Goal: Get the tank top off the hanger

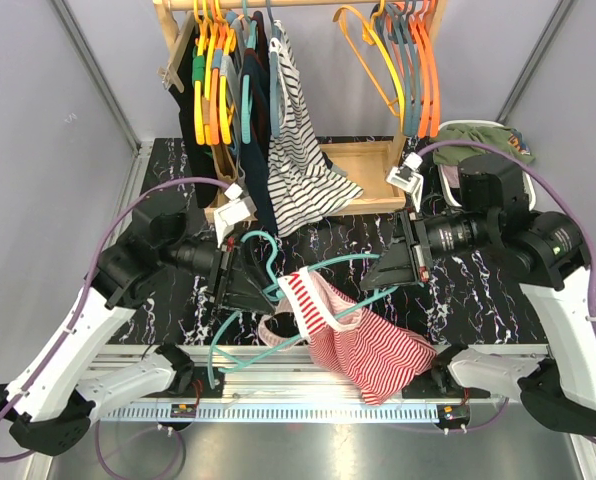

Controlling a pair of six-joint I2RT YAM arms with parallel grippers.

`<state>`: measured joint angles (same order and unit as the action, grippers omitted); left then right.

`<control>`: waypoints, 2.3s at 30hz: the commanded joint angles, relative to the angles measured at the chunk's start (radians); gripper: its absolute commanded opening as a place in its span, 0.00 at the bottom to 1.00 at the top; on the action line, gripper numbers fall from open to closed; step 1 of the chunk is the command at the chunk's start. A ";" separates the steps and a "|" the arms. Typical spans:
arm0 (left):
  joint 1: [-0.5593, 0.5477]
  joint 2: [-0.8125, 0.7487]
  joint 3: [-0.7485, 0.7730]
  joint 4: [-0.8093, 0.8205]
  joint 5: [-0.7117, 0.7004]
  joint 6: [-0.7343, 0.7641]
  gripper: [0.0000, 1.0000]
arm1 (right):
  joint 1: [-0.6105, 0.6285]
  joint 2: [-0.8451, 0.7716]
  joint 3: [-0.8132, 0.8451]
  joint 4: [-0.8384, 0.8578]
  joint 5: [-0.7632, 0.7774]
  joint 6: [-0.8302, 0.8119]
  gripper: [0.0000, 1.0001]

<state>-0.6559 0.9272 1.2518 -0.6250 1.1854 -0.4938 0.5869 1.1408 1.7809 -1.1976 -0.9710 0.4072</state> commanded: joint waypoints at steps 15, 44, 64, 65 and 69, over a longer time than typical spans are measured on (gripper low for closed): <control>-0.002 0.110 0.185 -0.320 -0.348 0.270 0.00 | -0.096 0.034 0.005 0.152 0.515 0.074 1.00; 0.058 0.398 0.495 -0.251 -0.610 -0.051 0.00 | 0.162 -0.041 -0.651 0.774 0.870 -0.134 0.92; 0.068 0.262 0.281 -0.486 -0.615 0.055 0.00 | -0.071 0.063 -0.380 0.250 1.395 0.119 0.00; 0.068 0.250 0.272 -0.489 -0.607 0.052 0.00 | -0.106 0.076 -0.386 0.257 1.364 0.151 0.00; 0.068 0.190 0.259 -0.538 -0.633 0.046 0.00 | -0.217 0.073 -0.442 0.329 1.396 0.183 0.00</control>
<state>-0.5915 1.1900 1.5043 -1.1435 0.5152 -0.4606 0.4179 1.2324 1.3529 -0.8734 0.3553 0.5121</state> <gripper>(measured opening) 0.101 0.022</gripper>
